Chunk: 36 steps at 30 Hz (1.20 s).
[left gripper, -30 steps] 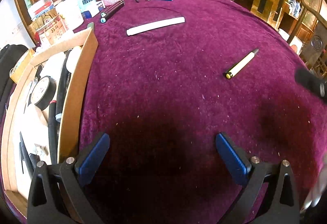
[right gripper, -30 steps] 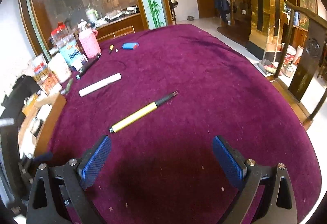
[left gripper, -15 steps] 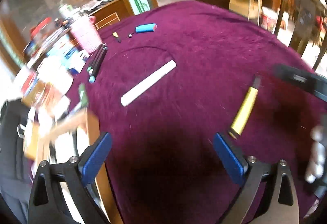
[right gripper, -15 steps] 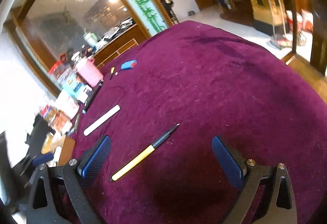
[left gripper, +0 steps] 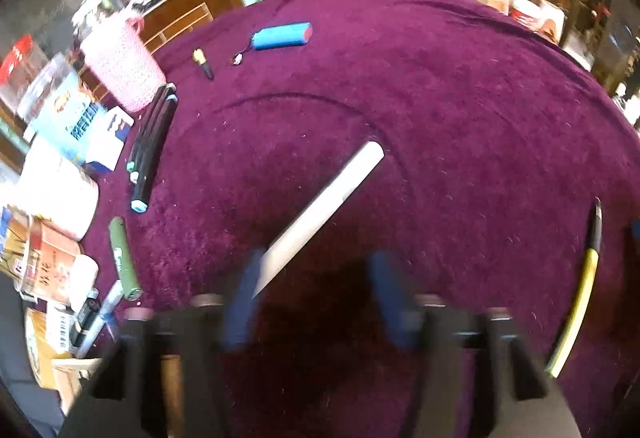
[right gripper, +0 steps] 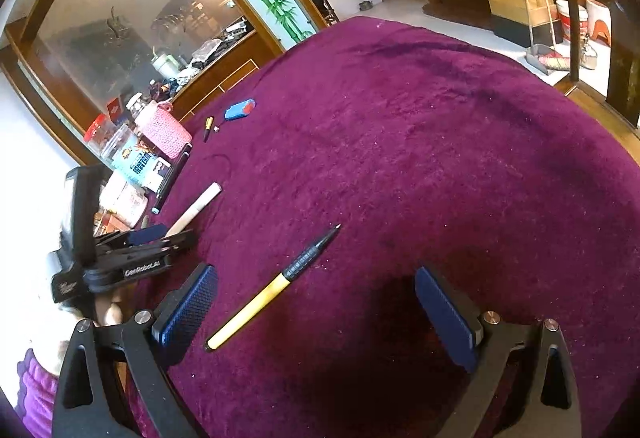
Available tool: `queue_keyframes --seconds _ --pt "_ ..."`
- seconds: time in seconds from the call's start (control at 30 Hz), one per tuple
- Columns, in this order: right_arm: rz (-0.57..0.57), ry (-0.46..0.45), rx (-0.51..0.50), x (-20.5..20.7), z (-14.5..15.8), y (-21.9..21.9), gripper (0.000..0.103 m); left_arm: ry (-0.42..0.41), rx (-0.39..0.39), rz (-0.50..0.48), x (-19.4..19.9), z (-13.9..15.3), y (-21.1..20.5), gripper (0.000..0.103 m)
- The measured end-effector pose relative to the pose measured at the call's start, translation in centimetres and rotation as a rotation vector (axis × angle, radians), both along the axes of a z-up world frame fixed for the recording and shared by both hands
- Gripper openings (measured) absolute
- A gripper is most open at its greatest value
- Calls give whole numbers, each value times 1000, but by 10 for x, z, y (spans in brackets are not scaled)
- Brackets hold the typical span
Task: Organize rigid objects
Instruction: 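Grasp the white stick with the left tool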
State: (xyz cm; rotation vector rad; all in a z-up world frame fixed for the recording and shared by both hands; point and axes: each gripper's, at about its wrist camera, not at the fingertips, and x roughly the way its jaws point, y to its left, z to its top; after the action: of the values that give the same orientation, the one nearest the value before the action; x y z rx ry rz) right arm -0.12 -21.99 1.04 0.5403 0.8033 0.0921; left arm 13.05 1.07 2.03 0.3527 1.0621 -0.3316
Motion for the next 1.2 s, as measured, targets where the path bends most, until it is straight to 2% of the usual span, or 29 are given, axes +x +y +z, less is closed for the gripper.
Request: queue_keyframes --seconds 0.03,0.1,0.13,0.2,0.23,0.27,0.3,0.33,0.4,0.5,0.53,0.57,0.6,0.63,0.67,0.83,0.9,1.03,1.07,1.1,1.2 --pt "1 0 -8 0 0 1 100 61 -80 3 -1 0 5 0" --pt "2 2 -19 0 0 3 100 79 -97 -1 -4 -2 9 0" --pt "3 2 -19 0 -1 2 100 62 -87 -1 -7 -1 10 0" --pt "2 1 -16 0 0 3 100 8 -129 -12 -12 12 15 0" --pt "2 1 -16 0 0 3 100 -18 -164 -12 -10 20 20 12" --pt "2 2 -18 0 -1 3 100 -39 -182 -8 -6 26 24 44" --pt "3 3 -24 0 -1 4 100 -58 -180 -11 -2 29 26 61" --pt "3 4 -26 0 -1 4 100 -78 -174 -23 1 30 25 73" --pt "4 4 -30 0 -1 5 100 -89 -121 -49 9 22 20 73" --pt "7 5 -41 1 -1 5 100 -20 -58 -38 32 -3 13 71" --pt "8 5 -44 2 -1 5 100 8 -39 -34 38 -10 12 63" --pt "10 6 -47 2 -1 6 101 12 -90 -21 42 -10 14 41" --pt "10 5 -48 3 -1 6 101 19 -105 -14 41 -7 16 31" --pt "11 5 -47 3 -1 6 101 20 -89 -10 39 -7 12 14" --pt "12 5 -48 3 -1 6 101 17 -66 -17 35 -9 8 12" --pt "12 5 -51 3 -1 6 101 59 -89 -35 7 -11 3 12" --pt "14 6 -55 3 -1 6 102 48 -94 9 8 -14 3 12" --pt "16 3 -50 2 -1 5 102 -12 -69 44 11 -14 -8 21" --pt "15 3 -47 2 -2 5 102 -21 -57 49 8 -14 -12 14" --pt "15 1 -44 2 -2 5 102 -15 -61 50 6 -13 -14 12" --pt "15 0 -45 1 -2 5 102 -20 -149 54 -12 0 -11 12"
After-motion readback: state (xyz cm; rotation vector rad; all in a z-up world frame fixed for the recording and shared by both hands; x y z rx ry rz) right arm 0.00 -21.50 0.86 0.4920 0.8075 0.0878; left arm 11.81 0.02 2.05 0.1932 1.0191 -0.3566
